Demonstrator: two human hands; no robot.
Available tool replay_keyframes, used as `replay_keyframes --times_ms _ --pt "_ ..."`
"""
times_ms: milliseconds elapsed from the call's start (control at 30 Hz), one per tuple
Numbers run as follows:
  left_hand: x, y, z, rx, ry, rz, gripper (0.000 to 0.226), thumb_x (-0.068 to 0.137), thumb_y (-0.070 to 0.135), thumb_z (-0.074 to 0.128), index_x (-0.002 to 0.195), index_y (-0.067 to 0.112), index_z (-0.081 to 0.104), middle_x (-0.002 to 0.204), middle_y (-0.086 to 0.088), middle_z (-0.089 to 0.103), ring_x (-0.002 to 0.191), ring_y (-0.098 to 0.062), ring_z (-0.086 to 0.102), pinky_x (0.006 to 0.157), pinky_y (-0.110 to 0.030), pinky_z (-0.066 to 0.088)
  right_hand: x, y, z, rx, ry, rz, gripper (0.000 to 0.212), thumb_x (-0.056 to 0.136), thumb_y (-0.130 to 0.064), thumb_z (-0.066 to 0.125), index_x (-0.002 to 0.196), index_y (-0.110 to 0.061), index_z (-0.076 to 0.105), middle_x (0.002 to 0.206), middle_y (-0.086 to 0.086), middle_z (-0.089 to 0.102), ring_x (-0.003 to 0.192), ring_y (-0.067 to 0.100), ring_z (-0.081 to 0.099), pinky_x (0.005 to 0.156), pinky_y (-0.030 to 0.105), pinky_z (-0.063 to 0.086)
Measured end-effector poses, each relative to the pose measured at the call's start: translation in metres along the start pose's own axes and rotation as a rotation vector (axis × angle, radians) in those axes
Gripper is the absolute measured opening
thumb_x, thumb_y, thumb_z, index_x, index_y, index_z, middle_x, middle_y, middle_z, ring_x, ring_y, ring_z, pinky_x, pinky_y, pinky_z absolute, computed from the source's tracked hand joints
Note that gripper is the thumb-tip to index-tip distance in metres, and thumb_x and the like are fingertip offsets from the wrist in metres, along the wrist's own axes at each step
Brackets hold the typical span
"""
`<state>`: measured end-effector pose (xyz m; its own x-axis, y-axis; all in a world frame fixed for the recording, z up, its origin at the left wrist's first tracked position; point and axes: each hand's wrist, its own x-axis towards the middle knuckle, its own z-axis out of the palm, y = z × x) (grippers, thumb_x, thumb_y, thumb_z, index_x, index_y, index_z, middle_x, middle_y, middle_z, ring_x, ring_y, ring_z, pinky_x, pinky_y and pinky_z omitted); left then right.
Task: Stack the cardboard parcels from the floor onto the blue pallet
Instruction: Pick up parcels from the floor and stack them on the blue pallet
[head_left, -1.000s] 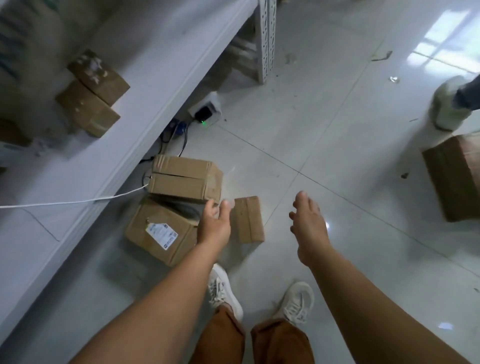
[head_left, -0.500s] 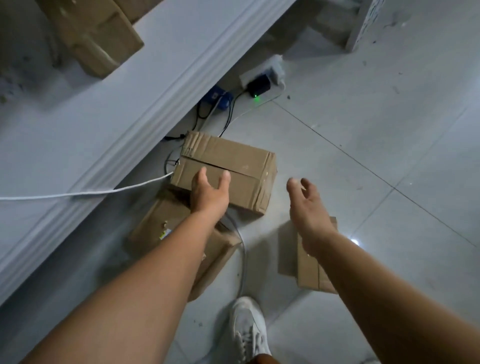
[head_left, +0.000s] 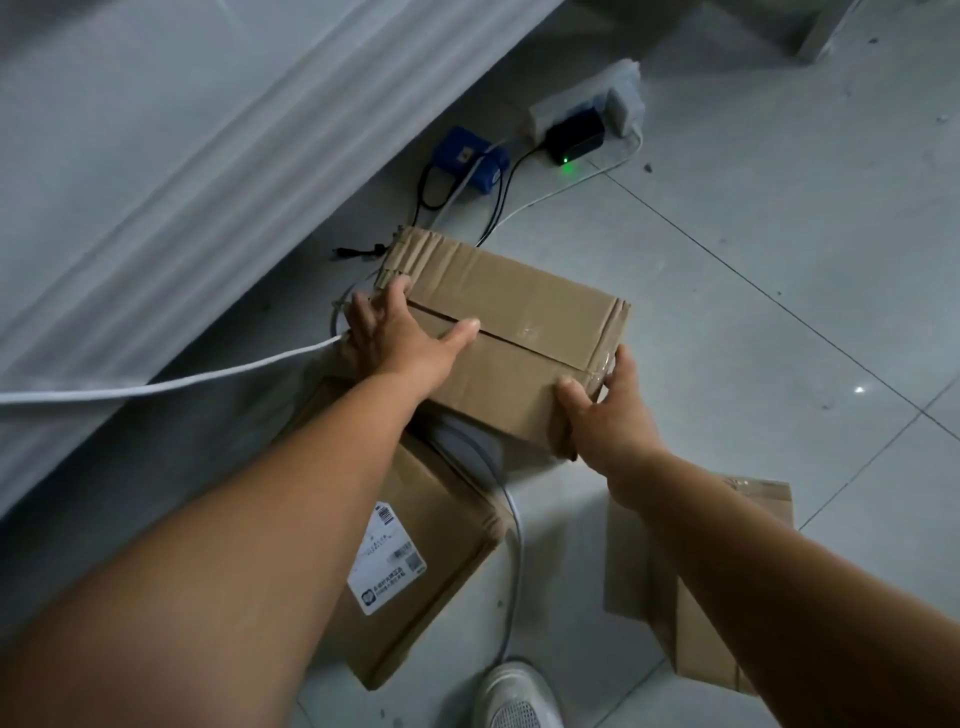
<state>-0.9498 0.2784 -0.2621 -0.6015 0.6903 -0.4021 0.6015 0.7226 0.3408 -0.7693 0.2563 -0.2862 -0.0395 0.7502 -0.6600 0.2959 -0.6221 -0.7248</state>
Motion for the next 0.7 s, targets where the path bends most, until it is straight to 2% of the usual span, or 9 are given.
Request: replay_keyframes --times_ms 67,133,267,333,467,567,700 --pt "0.000 0.002 -0.004 0.005 0.008 0.002 0.087 0.074 0.054 0.071 0.145 0.035 0.024 0.155 -0.006 0.017 0.142 -0.033 0.017 0.116 -0.052 0.016 0.003 0.000 0.000 0.028 -0.007 0.020 0.060 0.094 -0.025 0.053 0.143 -0.036 0.021 0.128 0.000 0.052 0.112 0.031 0.056 0.093 0.053 0.049" --pt "-0.003 0.006 -0.009 0.013 0.019 -0.001 0.096 0.074 0.054 0.072 0.149 0.032 0.016 0.153 -0.008 0.022 0.141 -0.032 0.021 0.116 -0.051 0.016 0.006 -0.003 -0.002 0.116 -0.021 0.068 0.055 0.092 -0.023 0.053 0.138 -0.038 0.026 0.125 0.000 0.052 0.113 0.030 0.054 0.093 0.057 0.048" --pt "-0.019 0.023 -0.017 -0.053 0.009 -0.033 0.111 0.075 0.048 0.074 0.153 0.023 0.001 0.158 -0.009 0.013 0.145 -0.031 0.013 0.117 -0.052 0.013 0.003 -0.014 -0.026 0.167 -0.020 0.083 0.052 0.093 -0.017 0.050 0.136 -0.036 0.028 0.112 0.000 0.052 0.110 0.030 0.053 0.091 0.057 0.049" --pt "-0.033 0.036 -0.021 -0.065 -0.012 -0.035 0.111 0.076 0.049 0.073 0.153 0.019 0.000 0.158 -0.007 0.009 0.146 -0.030 0.010 0.116 -0.052 0.015 -0.006 -0.022 -0.046 0.168 -0.006 0.056 0.055 0.094 -0.017 0.050 0.139 -0.038 0.025 0.117 0.004 0.050 0.110 0.032 0.052 0.086 0.058 0.052" --pt "-0.068 0.065 -0.031 -0.141 -0.037 -0.007 0.103 0.075 0.050 0.074 0.152 0.017 0.013 0.152 -0.006 0.017 0.140 -0.028 0.020 0.113 -0.054 0.025 -0.033 -0.038 -0.092 0.173 0.056 0.020 0.063 0.095 -0.020 0.051 0.144 -0.043 0.019 0.124 0.004 0.046 0.114 0.029 0.050 0.092 0.056 0.050" --pt "-0.102 0.093 -0.042 -0.227 -0.036 0.012 0.088 0.074 0.046 0.076 0.143 0.019 0.028 0.143 -0.006 0.025 0.132 -0.027 0.029 0.107 -0.048 0.035 -0.062 -0.049 -0.131 0.219 0.110 0.027 0.060 0.096 -0.019 0.051 0.144 -0.041 0.021 0.122 0.003 0.046 0.111 0.027 0.050 0.091 0.052 0.050" --pt "-0.154 0.136 -0.060 -0.306 -0.059 0.028 0.078 0.075 0.042 0.076 0.137 0.019 0.034 0.138 -0.008 0.032 0.124 -0.026 0.038 0.102 -0.043 0.040 -0.109 -0.065 -0.182 0.262 0.202 0.068 0.059 0.096 -0.019 0.052 0.143 -0.044 0.025 0.124 0.001 0.048 0.111 0.026 0.051 0.090 0.052 0.051"
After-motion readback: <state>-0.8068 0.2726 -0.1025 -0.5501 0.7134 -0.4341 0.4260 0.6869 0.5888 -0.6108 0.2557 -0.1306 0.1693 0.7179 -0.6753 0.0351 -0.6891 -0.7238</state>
